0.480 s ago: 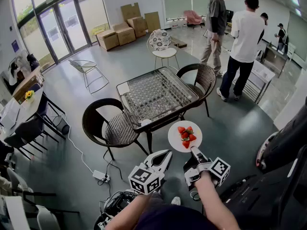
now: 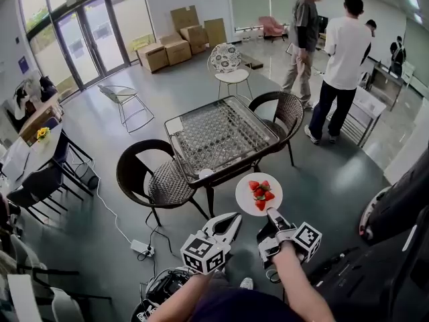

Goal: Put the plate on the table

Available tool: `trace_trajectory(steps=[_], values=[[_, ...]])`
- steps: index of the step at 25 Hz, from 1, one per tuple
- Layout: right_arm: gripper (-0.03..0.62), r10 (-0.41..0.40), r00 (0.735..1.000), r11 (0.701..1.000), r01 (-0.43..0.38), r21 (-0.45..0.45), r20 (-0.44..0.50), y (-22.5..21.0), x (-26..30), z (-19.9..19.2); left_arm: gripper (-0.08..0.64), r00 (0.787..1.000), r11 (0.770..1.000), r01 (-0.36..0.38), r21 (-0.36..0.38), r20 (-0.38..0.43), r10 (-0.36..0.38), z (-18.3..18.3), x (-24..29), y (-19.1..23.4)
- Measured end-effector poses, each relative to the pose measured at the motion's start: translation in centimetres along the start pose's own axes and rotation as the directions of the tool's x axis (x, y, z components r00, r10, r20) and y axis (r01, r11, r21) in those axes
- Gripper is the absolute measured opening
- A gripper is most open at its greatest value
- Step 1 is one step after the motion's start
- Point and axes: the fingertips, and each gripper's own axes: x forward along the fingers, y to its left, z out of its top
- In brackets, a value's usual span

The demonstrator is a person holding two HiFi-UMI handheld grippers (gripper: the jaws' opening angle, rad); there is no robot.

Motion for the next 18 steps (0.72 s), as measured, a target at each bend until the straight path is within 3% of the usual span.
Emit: trace_trajectory(steps=[18], values=[[0.015, 0.005, 1.000, 1.000, -0.005, -0.003, -0.015, -0.7, 3.7, 2.3, 0.006, 1.000, 1.000, -0.023, -0.011, -0.020, 0.023, -0.8, 2.9, 3.2]])
